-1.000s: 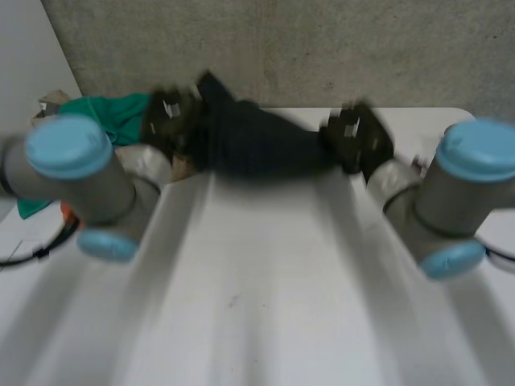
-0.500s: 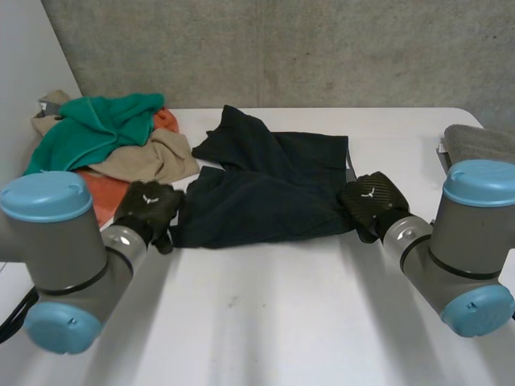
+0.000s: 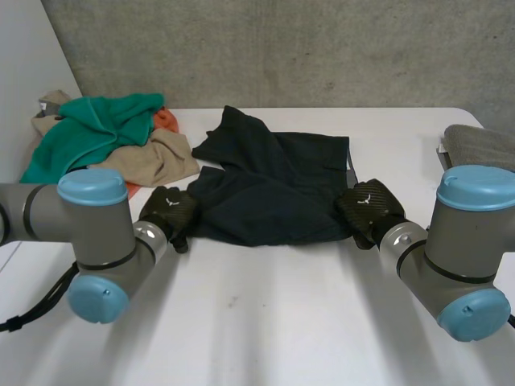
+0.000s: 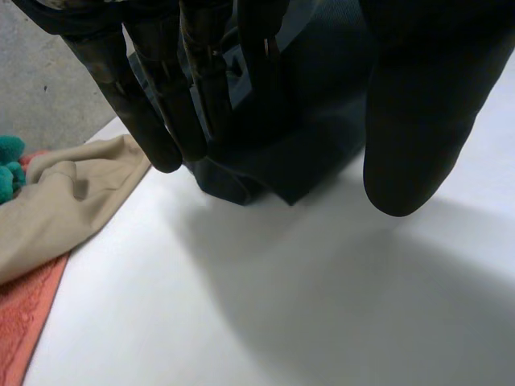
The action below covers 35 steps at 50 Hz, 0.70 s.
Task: Fold the laundry.
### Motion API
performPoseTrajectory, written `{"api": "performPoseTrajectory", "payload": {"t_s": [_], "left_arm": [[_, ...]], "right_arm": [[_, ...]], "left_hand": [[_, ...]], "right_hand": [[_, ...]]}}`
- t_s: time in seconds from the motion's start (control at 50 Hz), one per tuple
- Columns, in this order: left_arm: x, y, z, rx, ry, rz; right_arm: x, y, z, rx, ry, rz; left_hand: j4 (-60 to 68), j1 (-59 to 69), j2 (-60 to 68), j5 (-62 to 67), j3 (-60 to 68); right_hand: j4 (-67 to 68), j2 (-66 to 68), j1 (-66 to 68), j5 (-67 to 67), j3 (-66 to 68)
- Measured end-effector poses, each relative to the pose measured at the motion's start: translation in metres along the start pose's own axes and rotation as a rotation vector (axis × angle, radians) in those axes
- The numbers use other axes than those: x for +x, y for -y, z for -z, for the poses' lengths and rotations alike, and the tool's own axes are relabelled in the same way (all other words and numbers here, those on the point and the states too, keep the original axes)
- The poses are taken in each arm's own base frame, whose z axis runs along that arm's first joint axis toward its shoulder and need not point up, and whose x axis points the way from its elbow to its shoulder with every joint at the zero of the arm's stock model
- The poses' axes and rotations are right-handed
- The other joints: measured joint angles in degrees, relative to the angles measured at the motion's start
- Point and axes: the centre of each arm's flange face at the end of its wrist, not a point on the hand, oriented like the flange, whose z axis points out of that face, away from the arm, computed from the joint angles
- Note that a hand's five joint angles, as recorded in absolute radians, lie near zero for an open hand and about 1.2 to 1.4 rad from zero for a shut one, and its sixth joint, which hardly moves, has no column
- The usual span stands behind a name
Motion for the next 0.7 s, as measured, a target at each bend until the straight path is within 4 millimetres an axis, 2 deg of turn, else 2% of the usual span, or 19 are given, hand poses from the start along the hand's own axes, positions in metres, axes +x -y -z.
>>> {"api": "performPoseTrajectory", "payload": {"t_s": [0.16, 0.42, 0.52, 0.62, 0.68, 0.7], "left_arm": [[0.001, 0.001, -0.024, 0.024, 0.01, -0.05], [0.002, 0.012, -0.05, 0.112, 0.03, -0.106], [0.002, 0.012, -0.055, 0.127, 0.036, -0.107], [-0.002, 0.016, -0.046, 0.114, 0.049, -0.099], [-0.007, 0.026, -0.026, 0.098, 0.055, -0.091], [-0.01, 0.032, -0.013, 0.091, 0.055, -0.09]], "right_arm": [[-0.002, -0.001, 0.001, -0.006, 0.005, -0.001], [-0.001, -0.001, 0.001, -0.004, 0.001, -0.001], [0.001, 0.0, 0.001, -0.003, -0.003, -0.001], [0.004, 0.002, 0.001, -0.001, -0.008, 0.002], [0.007, 0.006, 0.002, -0.003, -0.006, 0.01], [0.009, 0.009, 0.005, -0.01, 0.0, 0.019]], "left_hand": [[1.9, 1.1, 1.6, 1.7, 1.5], [30.3, 29.0, 30.2, 29.5, 29.8], [34.7, 30.3, 34.3, 31.8, 34.0], [34.9, 30.3, 34.4, 31.8, 34.2], [34.9, 30.3, 34.4, 31.8, 34.2], [34.9, 30.4, 34.4, 31.8, 34.2]], "right_hand": [[0.0, 0.0, 0.0, 0.0, 0.0], [0.0, 0.0, 0.0, 0.0, 0.0], [0.0, 0.0, 0.0, 0.0, 0.0], [0.0, 0.0, 0.0, 0.0, 0.0], [0.0, 0.0, 0.0, 0.0, 0.0], [0.0, 0.0, 0.0, 0.0, 0.0]]}}
